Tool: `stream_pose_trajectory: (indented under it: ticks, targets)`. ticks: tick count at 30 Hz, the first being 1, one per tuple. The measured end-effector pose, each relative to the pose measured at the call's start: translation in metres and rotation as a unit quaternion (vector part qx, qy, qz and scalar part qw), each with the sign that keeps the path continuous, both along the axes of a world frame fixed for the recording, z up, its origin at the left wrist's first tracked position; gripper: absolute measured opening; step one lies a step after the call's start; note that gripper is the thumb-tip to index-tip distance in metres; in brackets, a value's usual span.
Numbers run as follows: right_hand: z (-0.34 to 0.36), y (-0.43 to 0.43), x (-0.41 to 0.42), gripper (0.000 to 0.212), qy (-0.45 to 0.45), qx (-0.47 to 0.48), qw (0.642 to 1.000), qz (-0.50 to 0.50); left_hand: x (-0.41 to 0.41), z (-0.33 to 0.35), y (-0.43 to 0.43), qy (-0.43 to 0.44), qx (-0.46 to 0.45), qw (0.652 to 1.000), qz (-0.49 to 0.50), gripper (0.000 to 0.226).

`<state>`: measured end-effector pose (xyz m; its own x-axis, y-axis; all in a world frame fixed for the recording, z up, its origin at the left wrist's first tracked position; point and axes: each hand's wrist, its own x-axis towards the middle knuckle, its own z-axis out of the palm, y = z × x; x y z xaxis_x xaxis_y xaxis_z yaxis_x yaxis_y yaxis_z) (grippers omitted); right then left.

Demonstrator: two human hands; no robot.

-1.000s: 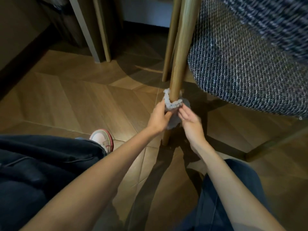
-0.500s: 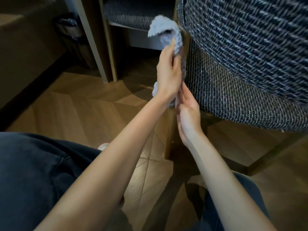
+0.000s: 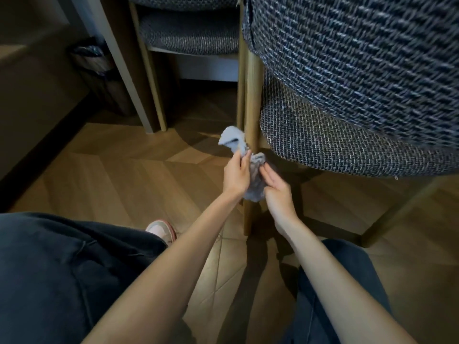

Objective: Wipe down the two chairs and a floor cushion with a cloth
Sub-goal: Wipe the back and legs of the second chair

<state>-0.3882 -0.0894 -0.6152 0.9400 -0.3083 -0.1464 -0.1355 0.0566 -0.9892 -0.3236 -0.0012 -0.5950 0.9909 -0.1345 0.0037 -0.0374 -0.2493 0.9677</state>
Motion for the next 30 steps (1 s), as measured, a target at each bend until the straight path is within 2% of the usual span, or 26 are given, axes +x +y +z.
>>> stream_pose_trajectory:
  ticks: [4,8,12,16,18,20,22,24,26,28,30]
  targets:
    - [0.008,-0.005,-0.023,0.053,0.004,-0.036,0.999,-0.017,-0.026,0.005,-0.006,0.102,-0.036,0.994,0.025,0.027]
    - [0.024,-0.025,-0.054,0.060,-0.019,-0.015,0.998,-0.055,-0.069,0.029,-0.029,0.171,-0.097,0.980,-0.031,0.031]
    - [0.040,-0.060,-0.092,0.061,-0.049,-0.061,0.988,-0.136,-0.111,0.051,-0.066,0.179,-0.101,0.972,-0.119,0.031]
    - [0.047,-0.099,-0.132,0.057,-0.036,-0.124,0.961,-0.245,-0.136,0.067,-0.096,0.136,-0.083,0.953,-0.257,0.030]
    - [0.049,-0.120,-0.152,0.043,-0.045,-0.116,0.949,-0.291,-0.147,0.071,-0.114,0.098,-0.031,0.942,-0.320,0.029]
    - [0.055,-0.140,-0.170,0.029,-0.062,-0.120,0.928,-0.347,-0.152,0.072,-0.131,-0.033,0.076,0.928,-0.364,0.033]
    - [0.059,-0.162,-0.185,0.023,-0.078,-0.142,0.905,-0.393,-0.154,0.073,-0.146,-0.223,0.179,0.881,-0.377,0.038]
    - [0.063,-0.183,-0.197,0.023,-0.071,-0.177,0.889,-0.417,-0.153,0.078,-0.156,-0.353,0.246,0.823,-0.372,0.046]
    - [0.065,-0.202,-0.201,0.023,-0.052,-0.248,0.866,-0.431,-0.150,0.081,-0.167,-0.429,0.297,0.765,-0.377,0.050]
    - [0.069,-0.220,-0.200,0.025,-0.038,-0.337,0.836,-0.431,-0.143,0.084,-0.178,-0.468,0.355,0.715,-0.380,0.053]
    - [0.074,-0.239,-0.194,0.027,-0.036,-0.407,0.810,-0.420,-0.134,0.086,-0.189,-0.480,0.401,0.688,-0.368,0.056]
